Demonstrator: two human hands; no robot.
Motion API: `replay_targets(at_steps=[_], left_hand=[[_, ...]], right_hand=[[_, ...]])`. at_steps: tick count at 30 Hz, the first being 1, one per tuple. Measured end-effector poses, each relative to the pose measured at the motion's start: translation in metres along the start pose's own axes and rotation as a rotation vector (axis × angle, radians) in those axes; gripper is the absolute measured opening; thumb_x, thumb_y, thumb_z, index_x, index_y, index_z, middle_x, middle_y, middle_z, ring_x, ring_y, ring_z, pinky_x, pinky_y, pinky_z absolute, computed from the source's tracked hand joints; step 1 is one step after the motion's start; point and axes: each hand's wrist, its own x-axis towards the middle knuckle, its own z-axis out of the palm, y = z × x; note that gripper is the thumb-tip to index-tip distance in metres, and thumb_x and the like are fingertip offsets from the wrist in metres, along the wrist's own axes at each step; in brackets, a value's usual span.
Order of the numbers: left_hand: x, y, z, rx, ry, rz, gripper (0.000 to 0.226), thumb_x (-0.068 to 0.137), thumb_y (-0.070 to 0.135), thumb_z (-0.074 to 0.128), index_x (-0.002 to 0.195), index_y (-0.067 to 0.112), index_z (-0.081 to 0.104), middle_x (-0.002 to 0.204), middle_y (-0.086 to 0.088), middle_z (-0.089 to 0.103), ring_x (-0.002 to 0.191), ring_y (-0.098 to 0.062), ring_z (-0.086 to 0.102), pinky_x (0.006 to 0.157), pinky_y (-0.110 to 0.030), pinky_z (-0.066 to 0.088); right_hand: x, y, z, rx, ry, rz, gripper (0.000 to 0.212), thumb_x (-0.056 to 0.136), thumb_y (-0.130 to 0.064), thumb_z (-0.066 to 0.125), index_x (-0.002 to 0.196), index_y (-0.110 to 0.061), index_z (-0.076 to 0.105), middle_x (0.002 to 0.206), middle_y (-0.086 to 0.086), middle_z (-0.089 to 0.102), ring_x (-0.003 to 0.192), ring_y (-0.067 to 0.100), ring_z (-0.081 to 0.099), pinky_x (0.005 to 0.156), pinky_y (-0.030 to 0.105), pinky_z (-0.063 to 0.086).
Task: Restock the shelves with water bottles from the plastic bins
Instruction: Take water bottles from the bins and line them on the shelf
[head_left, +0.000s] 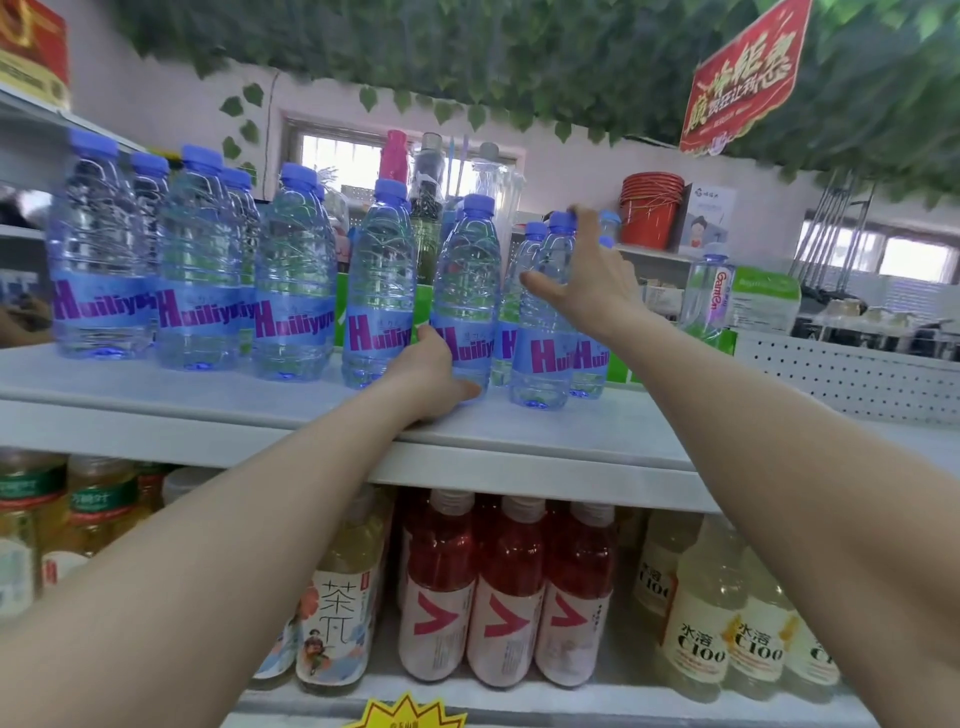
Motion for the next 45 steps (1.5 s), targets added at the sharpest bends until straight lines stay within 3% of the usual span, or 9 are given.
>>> replay_targets(at_steps=[7,13,20,24,27,30,36,39,45], left_hand=[[0.0,0.001,0.001,0.003,0.0,0.011,0.092,0.088,0.037,0.068,0.148,-0.002,0.01,0.135,-0.017,0.051,0.122,-0.036,0.05,0.101,-0.042,0.042],[0.0,0.001,0.002,-0.005,-0.006,0.005,0.09,0.09,0.034,0.065,0.149,-0.002,0.007,0.138,-0.018,0.048,0.123,-0.036,0.049,0.1,-0.042,0.041],[-0.005,0.004,0.0,0.076,0.03,0.033,0.078,0.087,0.034,0.069,0.139,-0.003,0.024,0.128,-0.018,0.053,0.116,-0.036,0.053,0.09,-0.039,0.044],[-0.018,0.01,-0.001,0.197,0.091,0.054,0.089,0.087,0.034,0.068,0.146,-0.005,0.014,0.13,-0.019,0.052,0.117,-0.036,0.052,0.09,-0.04,0.043],[-0.032,0.019,0.0,0.26,0.146,0.06,0.092,0.087,0.033,0.068,0.147,-0.006,0.011,0.131,-0.022,0.05,0.118,-0.039,0.05,0.091,-0.042,0.043],[-0.06,0.039,0.008,0.253,0.21,0.092,0.073,0.088,0.028,0.066,0.141,-0.003,0.026,0.133,-0.024,0.045,0.12,-0.042,0.047,0.093,-0.045,0.041],[-0.141,0.103,0.06,0.218,0.294,0.381,0.063,0.091,0.021,0.06,0.146,0.004,0.032,0.14,-0.019,0.041,0.128,-0.037,0.041,0.102,-0.043,0.035],[-0.184,0.138,0.106,0.162,0.284,0.519,0.058,0.09,0.018,0.061,0.142,0.006,0.04,0.136,-0.016,0.046,0.123,-0.036,0.045,0.098,-0.043,0.039],[-0.259,0.168,0.231,0.107,0.123,0.649,0.054,0.086,0.012,0.061,0.138,0.008,0.047,0.132,-0.015,0.051,0.117,-0.035,0.051,0.098,-0.042,0.041]], right_hand=[[0.003,-0.004,0.006,0.004,0.051,-0.033,0.069,0.091,-0.042,0.065,0.139,-0.014,0.026,0.071,-0.001,0.05,0.058,0.013,0.049,0.05,0.029,0.032],[0.003,-0.003,0.011,0.003,0.06,-0.025,0.073,0.09,-0.047,0.064,0.142,-0.017,0.023,0.088,0.006,0.059,0.07,0.025,0.057,0.062,0.032,0.038],[-0.006,0.001,0.002,-0.046,-0.003,-0.049,0.076,0.095,-0.051,0.054,0.15,-0.021,0.012,0.117,0.015,0.059,0.093,0.035,0.061,0.072,0.036,0.04],[-0.021,0.012,-0.025,-0.137,-0.039,-0.109,0.065,0.098,-0.049,0.048,0.148,-0.022,0.018,0.131,0.017,0.053,0.105,0.042,0.06,0.079,0.044,0.045],[-0.041,0.027,-0.051,-0.196,-0.061,-0.136,0.059,0.099,-0.049,0.045,0.147,-0.022,0.023,0.133,0.017,0.052,0.106,0.042,0.06,0.079,0.045,0.046],[-0.072,0.048,-0.082,-0.265,-0.088,-0.176,0.053,0.099,-0.046,0.044,0.143,-0.02,0.029,0.125,0.017,0.053,0.105,0.04,0.059,0.074,0.042,0.042],[-0.169,0.105,-0.149,-0.333,-0.121,-0.187,0.049,0.101,-0.041,0.045,0.142,-0.016,0.035,0.126,0.015,0.053,0.107,0.037,0.057,0.078,0.042,0.045],[-0.228,0.145,-0.176,-0.362,-0.158,-0.148,0.048,0.101,-0.042,0.043,0.141,-0.017,0.037,0.123,0.013,0.053,0.107,0.036,0.055,0.078,0.044,0.046],[-0.367,0.232,-0.2,-0.402,-0.245,-0.053,0.044,0.099,-0.035,0.048,0.137,-0.012,0.044,0.117,0.017,0.056,0.099,0.04,0.057,0.065,0.039,0.037]])
